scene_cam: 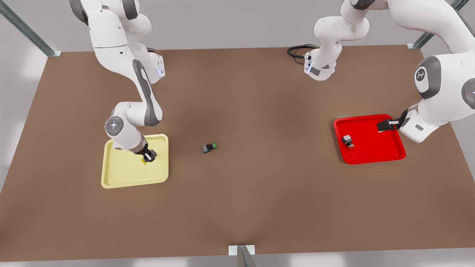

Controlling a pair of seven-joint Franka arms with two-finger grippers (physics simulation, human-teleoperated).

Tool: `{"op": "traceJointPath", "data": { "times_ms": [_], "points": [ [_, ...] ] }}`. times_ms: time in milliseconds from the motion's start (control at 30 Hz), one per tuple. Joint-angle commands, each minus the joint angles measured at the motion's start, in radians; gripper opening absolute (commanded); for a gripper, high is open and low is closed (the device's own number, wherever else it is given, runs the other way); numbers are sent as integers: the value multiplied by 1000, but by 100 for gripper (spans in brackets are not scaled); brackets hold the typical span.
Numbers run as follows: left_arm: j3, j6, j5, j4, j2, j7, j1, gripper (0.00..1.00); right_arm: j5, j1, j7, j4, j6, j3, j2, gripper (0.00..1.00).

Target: Place the switches on the corresponding trays according to their colors

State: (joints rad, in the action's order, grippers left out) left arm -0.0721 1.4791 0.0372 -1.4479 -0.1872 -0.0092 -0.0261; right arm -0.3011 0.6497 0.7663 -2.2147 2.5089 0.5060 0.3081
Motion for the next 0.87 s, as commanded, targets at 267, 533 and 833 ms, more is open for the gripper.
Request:
{"op": "traceJointPath", "data": {
  "times_ms": [267, 533, 833],
  "points": [
    [0, 1, 0, 1, -1, 0, 0, 100, 20, -16, -24, -11, 50, -11, 20, 100],
    [0, 1, 0, 0, -1, 3, -2, 100, 298, -50, -657, 690, -821, -43, -40, 100],
    [3, 10, -7, 0, -6, 8, -9, 100, 402, -545, -642, 713, -999, -543, -250, 100]
  ]
}}
